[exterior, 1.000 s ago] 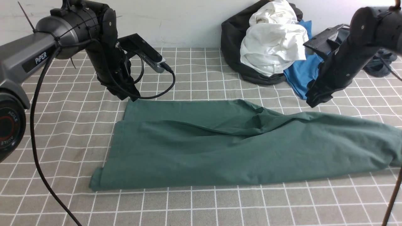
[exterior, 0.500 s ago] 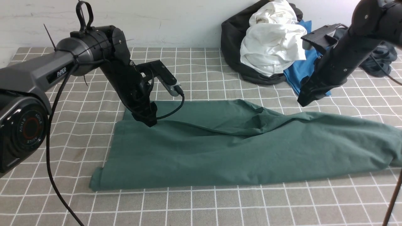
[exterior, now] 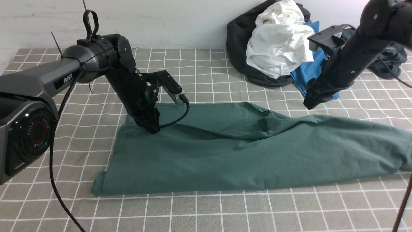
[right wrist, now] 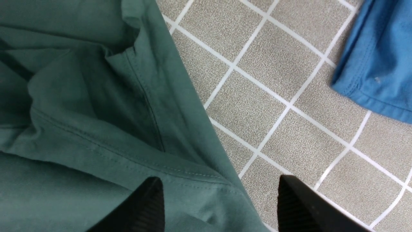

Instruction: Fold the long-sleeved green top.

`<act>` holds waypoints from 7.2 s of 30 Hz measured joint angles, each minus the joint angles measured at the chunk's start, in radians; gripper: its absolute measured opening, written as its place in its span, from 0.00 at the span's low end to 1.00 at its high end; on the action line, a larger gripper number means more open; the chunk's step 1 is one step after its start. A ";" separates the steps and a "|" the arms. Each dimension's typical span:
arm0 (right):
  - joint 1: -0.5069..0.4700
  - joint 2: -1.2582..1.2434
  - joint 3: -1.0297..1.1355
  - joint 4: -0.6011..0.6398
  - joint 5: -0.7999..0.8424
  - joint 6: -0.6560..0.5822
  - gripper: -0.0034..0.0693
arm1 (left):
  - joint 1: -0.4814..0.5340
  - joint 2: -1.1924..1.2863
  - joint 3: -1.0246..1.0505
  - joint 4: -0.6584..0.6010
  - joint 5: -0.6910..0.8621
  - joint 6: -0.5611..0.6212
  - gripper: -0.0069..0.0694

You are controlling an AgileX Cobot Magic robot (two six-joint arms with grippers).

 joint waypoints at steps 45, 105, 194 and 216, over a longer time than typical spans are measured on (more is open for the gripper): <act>0.102 0.145 -0.004 0.144 -0.216 -0.010 0.65 | 0.090 -0.002 -0.194 -0.019 -0.024 -0.262 0.67; -0.329 -0.304 0.592 -0.263 -0.247 0.458 0.16 | 0.054 -0.132 -0.206 -0.005 0.155 -0.269 0.08; 0.582 -0.881 0.513 -0.078 -0.122 0.345 0.24 | 0.036 -1.820 1.241 0.217 -0.196 -0.713 0.08; 0.582 -1.694 1.181 -0.123 -0.609 0.414 0.03 | 0.036 -2.175 1.459 0.201 -0.339 -0.681 0.08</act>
